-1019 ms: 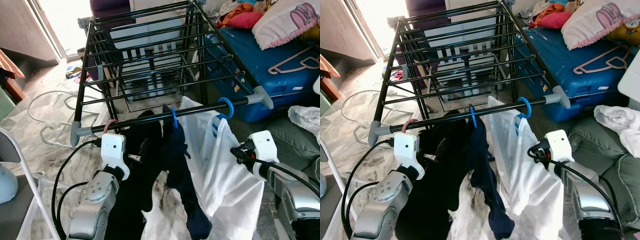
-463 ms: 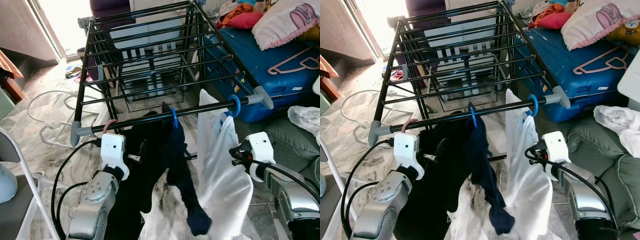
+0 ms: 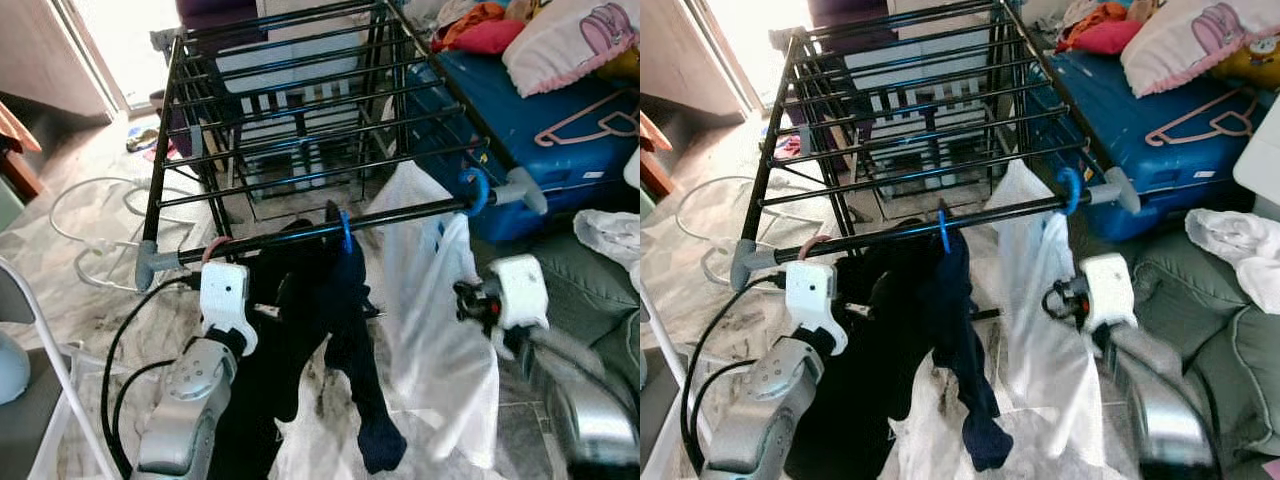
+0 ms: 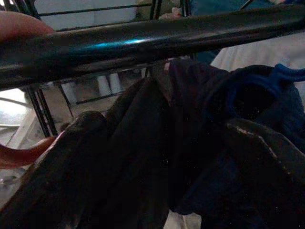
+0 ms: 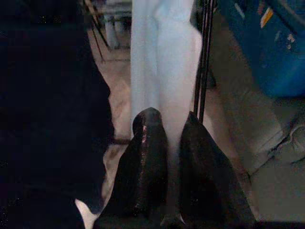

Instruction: Hang hanger

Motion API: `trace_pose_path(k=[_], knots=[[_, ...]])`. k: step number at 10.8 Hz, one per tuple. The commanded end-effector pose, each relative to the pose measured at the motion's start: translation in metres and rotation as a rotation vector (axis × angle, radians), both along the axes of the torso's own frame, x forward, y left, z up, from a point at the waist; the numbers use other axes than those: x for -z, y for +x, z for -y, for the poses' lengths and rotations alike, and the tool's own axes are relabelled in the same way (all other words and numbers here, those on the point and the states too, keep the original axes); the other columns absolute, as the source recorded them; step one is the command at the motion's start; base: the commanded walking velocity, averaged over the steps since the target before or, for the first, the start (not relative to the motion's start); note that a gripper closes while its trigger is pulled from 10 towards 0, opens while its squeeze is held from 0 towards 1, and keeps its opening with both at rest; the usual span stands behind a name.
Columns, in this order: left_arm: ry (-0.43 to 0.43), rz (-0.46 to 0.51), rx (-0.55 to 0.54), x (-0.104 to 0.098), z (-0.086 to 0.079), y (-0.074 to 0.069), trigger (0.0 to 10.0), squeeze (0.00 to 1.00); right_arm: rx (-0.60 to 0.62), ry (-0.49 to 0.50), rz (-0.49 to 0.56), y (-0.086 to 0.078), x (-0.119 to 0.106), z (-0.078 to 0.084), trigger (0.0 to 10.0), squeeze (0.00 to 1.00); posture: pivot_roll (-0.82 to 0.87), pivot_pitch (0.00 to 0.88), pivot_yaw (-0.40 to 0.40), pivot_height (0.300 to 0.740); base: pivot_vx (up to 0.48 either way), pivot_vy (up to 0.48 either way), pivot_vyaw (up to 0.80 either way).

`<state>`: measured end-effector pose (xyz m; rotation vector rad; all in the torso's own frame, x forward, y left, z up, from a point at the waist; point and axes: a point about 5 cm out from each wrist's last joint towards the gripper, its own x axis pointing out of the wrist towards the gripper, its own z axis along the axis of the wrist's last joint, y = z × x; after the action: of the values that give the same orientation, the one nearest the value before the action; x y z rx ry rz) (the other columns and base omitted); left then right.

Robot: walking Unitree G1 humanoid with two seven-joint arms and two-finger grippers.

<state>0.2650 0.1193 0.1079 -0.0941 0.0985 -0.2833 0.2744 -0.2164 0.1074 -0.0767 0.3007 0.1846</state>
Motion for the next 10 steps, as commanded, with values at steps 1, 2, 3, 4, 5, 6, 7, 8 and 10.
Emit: trace_pose_path(k=[1,2,3,4,5,6,7,8,10], knots=[[0.015,0.003,-0.022,0.001,-0.004,-0.001,10.0,0.0,-0.025,0.007,0.212,-0.001,-0.036,-0.008,0.0,0.0,-0.21,0.029,0.103,0.74,0.0,0.0,0.0],[0.012,0.002,-0.023,0.002,-0.004,-0.002,10.0,0.0,-0.015,0.003,0.196,-0.017,-0.024,-0.008,0.0,0.0,-0.21,0.021,0.101,0.74,0.0,0.0,0.0],[0.011,0.001,-0.024,0.003,-0.005,-0.002,10.0,0.0,-0.024,-0.014,0.177,-0.025,-0.017,-0.009,0.0,0.0,-0.21,0.014,0.104,0.74,0.0,0.0,0.0],[0.018,-0.002,-0.024,0.004,-0.006,-0.002,10.0,0.0,-0.035,-0.002,0.1,-0.042,0.003,-0.011,0.4,0.0,-0.2,0.004,0.11,0.74,0.0,0.0,0.0],[0.024,-0.001,-0.022,0.004,-0.005,-0.002,10.0,0.0,-0.032,0.004,0.067,-0.047,0.01,-0.011,10.0,0.0,-0.2,0.0,0.116,0.74,0.0,0.0,0.0],[0.031,0.001,-0.022,0.004,-0.005,-0.001,10.0,0.0,-0.026,0.016,0.062,-0.048,0.012,-0.011,10.0,0.0,-0.2,0.0,0.12,0.74,0.0,0.0,0.0],[0.036,0.004,-0.024,0.003,-0.005,0.0,10.0,0.0,-0.025,0.013,0.069,-0.046,0.012,-0.01,10.0,0.0,-0.2,0.005,0.121,0.74,0.0,0.0,0.0],[0.038,0.004,-0.03,0.002,-0.006,0.0,10.0,0.0,-0.019,0.013,0.073,-0.045,0.012,-0.01,10.0,0.0,-0.2,0.001,0.124,0.74,0.0,0.0,0.0],[0.044,0.002,-0.034,0.004,-0.007,-0.001,10.0,0.0,-0.027,-0.001,0.075,-0.044,0.013,-0.014,10.0,0.0,-0.19,0.005,0.122,0.74,0.0,0.0,0.0]])
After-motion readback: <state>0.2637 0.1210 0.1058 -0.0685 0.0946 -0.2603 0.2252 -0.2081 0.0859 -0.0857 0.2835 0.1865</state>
